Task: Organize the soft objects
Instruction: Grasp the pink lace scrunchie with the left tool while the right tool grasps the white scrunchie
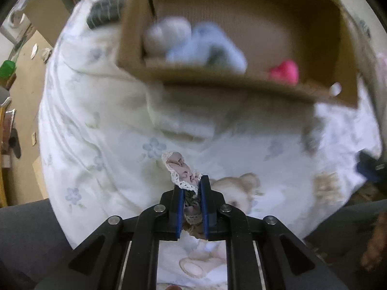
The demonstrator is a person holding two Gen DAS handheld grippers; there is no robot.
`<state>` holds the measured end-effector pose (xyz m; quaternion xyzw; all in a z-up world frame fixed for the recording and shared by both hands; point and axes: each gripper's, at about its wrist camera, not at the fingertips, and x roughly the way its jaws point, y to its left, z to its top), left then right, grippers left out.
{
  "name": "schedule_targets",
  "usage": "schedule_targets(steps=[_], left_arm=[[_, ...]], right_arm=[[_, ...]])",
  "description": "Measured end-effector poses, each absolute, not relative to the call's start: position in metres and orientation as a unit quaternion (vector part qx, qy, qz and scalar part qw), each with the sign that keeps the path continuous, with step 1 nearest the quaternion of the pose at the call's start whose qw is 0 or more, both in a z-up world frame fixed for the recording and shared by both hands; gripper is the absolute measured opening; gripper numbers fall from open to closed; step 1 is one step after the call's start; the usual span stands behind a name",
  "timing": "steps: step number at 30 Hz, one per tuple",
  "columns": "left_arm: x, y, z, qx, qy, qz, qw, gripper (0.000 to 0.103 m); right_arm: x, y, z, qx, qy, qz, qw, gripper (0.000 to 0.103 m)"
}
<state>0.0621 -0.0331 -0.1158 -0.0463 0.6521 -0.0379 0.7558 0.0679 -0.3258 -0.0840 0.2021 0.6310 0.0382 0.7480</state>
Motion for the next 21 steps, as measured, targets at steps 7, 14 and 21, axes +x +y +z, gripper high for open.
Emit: schedule_targets(steps=[7,14,21], left_arm=[[0.054,0.007,-0.069,-0.102,0.622,-0.053,0.774,0.012],[0.057,-0.003,-0.073,-0.085,0.626,-0.046,0.774,0.012],[0.059,-0.005,-0.074,-0.09,0.618,-0.049,0.779,0.012]], right_arm=[[0.065,-0.298,-0.111,0.134,0.683,0.048,0.716,0.082],[0.067,-0.275,-0.133,0.056,0.711,0.039,0.7,0.048],[0.067,-0.26,-0.121,0.037,0.69,0.057,0.721,0.021]])
